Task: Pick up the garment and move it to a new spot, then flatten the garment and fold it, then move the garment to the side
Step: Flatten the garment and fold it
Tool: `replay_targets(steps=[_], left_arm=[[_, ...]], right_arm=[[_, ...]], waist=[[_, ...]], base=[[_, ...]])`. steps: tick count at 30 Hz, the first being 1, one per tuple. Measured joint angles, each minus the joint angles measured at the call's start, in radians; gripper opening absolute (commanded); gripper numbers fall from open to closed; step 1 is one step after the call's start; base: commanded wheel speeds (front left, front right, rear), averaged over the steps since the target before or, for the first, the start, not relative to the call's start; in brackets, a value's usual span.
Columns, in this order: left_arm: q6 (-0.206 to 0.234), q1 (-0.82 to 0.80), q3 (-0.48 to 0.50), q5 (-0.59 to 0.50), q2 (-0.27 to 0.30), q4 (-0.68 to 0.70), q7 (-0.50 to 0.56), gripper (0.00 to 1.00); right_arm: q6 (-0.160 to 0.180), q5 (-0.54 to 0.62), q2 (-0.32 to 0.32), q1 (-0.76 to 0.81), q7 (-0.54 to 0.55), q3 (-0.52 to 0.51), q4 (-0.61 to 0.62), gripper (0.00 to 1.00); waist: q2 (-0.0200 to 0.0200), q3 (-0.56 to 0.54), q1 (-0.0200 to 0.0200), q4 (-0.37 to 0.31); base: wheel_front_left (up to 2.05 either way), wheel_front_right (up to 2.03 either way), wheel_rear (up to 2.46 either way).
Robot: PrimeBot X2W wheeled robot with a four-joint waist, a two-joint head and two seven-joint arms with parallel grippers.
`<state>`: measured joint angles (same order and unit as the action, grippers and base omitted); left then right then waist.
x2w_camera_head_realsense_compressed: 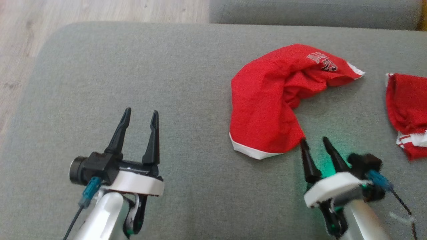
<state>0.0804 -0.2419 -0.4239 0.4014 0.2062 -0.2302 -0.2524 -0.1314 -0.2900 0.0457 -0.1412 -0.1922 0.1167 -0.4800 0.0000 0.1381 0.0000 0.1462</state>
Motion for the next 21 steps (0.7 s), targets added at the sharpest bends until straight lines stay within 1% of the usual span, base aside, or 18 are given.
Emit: replay_targets(steps=[5, 14, 15, 16, 17, 21], left_arm=[[-0.011, -0.022, -0.001, -0.009, -0.029, -0.015, 0.000, 1.00], [-0.029, -0.041, 0.017, -0.035, -0.056, -0.026, 0.000, 1.00], [-0.030, -0.043, 0.021, -0.035, -0.058, -0.027, 0.000, 1.00], [-0.035, -0.043, 0.026, -0.039, -0.060, -0.030, 0.000, 1.00], [-0.038, -0.044, 0.030, -0.042, -0.062, -0.034, 0.000, 1.00], [-0.046, -0.044, 0.039, -0.044, -0.072, -0.044, 0.000, 1.00]], right_arm=[[0.000, 0.004, 0.001, -0.100, 0.044, 0.045, -0.107, 1.00], [0.000, 0.021, 0.011, -0.214, 0.055, 0.115, -0.245, 1.00], [0.000, 0.026, 0.012, -0.227, 0.058, 0.126, -0.259, 0.92], [0.000, 0.031, 0.013, -0.237, 0.060, 0.133, -0.271, 0.13], [0.000, 0.040, 0.013, -0.246, 0.059, 0.136, -0.281, 0.00], [0.000, 0.042, 0.010, -0.258, 0.026, 0.116, -0.313, 0.00]], waist=[[0.0000, 0.032, 0.0001, 0.019], [0.0000, 0.068, 0.0001, 0.038], [0.0000, 0.069, 0.0001, 0.039], [0.0000, 0.070, 0.0001, 0.039], [0.0000, 0.069, 0.0001, 0.038], [0.0000, 0.055, 0.0001, 0.036]], base=[[0.00, 0.00, 0.00], [0.00, 0.00, 0.00], [0.00, 0.00, 0.00], [0.00, 0.00, 0.00], [0.00, 0.00, 0.00], [0.00, 0.00, 0.00]])
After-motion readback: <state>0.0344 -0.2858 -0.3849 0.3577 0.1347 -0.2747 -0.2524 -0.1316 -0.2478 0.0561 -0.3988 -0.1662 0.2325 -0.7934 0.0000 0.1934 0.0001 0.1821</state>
